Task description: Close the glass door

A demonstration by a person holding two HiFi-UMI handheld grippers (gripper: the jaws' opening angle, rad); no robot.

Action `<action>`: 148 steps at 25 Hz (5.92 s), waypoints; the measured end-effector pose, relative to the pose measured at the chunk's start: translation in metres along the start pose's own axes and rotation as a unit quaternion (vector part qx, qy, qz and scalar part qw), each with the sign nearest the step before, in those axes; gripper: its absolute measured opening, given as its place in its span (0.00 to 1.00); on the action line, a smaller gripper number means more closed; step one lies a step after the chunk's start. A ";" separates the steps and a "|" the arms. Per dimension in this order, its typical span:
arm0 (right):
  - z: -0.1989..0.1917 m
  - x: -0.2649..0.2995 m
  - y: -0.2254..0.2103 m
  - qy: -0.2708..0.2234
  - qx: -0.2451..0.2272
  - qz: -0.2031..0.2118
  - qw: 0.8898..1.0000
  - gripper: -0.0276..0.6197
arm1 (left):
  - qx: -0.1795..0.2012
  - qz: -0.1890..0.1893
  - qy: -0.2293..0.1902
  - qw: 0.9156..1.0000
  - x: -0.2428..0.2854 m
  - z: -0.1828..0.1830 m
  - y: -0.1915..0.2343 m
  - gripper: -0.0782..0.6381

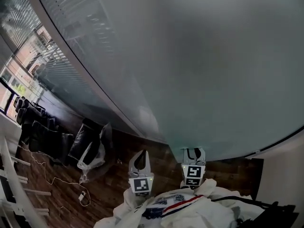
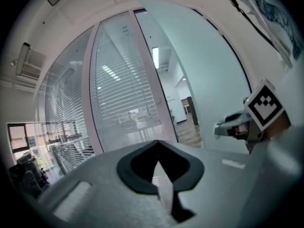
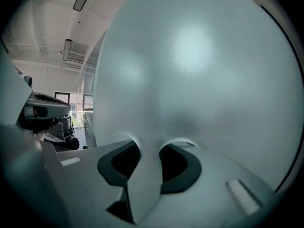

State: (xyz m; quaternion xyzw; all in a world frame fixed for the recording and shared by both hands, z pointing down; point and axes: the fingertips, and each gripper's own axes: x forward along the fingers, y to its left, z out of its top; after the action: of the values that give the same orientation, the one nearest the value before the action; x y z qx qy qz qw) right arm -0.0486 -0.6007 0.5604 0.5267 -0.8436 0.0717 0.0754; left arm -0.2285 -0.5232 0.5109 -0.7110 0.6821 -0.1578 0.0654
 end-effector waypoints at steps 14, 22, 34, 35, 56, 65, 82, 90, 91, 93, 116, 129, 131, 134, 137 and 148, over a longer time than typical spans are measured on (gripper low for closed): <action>0.013 0.065 -0.038 0.001 0.009 -0.071 0.997 0.22 | -0.025 -0.050 -0.034 0.998 0.090 0.015 0.032 0.11; 0.020 0.084 -0.049 0.015 0.027 -0.115 0.993 0.22 | -0.020 -0.151 -0.075 0.986 0.151 0.032 0.048 0.11; 0.012 0.080 -0.073 0.003 0.031 -0.158 0.987 0.22 | 0.009 -0.255 -0.120 0.959 0.194 0.043 0.020 0.11; 0.014 0.080 -0.071 0.001 0.028 -0.160 0.987 0.22 | 0.011 -0.260 -0.123 0.958 0.194 0.044 0.021 0.11; 0.028 0.127 -0.091 0.001 0.022 -0.170 0.985 0.22 | 0.013 -0.250 -0.087 0.964 0.222 0.047 0.000 0.11; 0.041 0.138 -0.081 -0.008 0.018 -0.164 0.986 0.22 | 0.014 -0.230 -0.090 0.969 0.206 0.046 0.016 0.11; 0.044 0.153 -0.086 -0.012 0.013 -0.168 0.986 0.23 | 0.006 -0.213 -0.085 0.973 0.202 0.044 0.019 0.11; 0.044 0.153 -0.090 -0.016 0.012 -0.170 0.985 0.23 | -0.004 -0.212 -0.074 0.974 0.204 0.043 0.016 0.11; 0.043 0.152 -0.090 -0.015 0.012 -0.172 0.985 0.23 | -0.004 -0.214 -0.073 0.974 0.203 0.043 0.016 0.11; 0.043 0.153 -0.091 -0.015 0.011 -0.176 0.984 0.23 | -0.009 -0.220 -0.070 0.973 0.204 0.043 0.014 0.11; 0.021 0.068 -0.102 0.015 0.045 -0.246 0.968 0.39 | -0.048 -0.360 -0.053 0.930 0.129 -0.018 -0.007 0.11; 0.009 -0.077 -0.026 -0.033 0.042 -0.101 0.993 0.05 | -0.012 -0.311 -0.072 0.947 0.038 0.014 -0.086 0.11; 0.003 -0.106 -0.019 -0.042 0.034 -0.083 0.995 0.05 | -0.006 -0.312 -0.081 0.947 0.013 0.022 -0.106 0.11; -0.005 -0.147 -0.015 -0.058 0.040 -0.075 0.995 0.05 | 0.000 -0.308 -0.094 0.947 -0.026 0.027 -0.130 0.11; -0.018 -0.176 -0.016 -0.059 0.055 -0.075 0.994 0.05 | -0.014 -0.320 -0.069 0.945 -0.058 0.023 -0.150 0.11; -0.087 -0.203 0.071 0.019 0.107 0.001 0.994 0.05 | -0.015 -0.302 -0.008 0.953 -0.128 -0.015 -0.131 0.11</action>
State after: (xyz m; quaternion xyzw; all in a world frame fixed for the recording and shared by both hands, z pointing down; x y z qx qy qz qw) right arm -0.0199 -0.3739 0.6011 0.5294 -0.8302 0.1712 0.0343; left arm -0.1116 -0.3863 0.5476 -0.8858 0.4376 -0.1540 0.0095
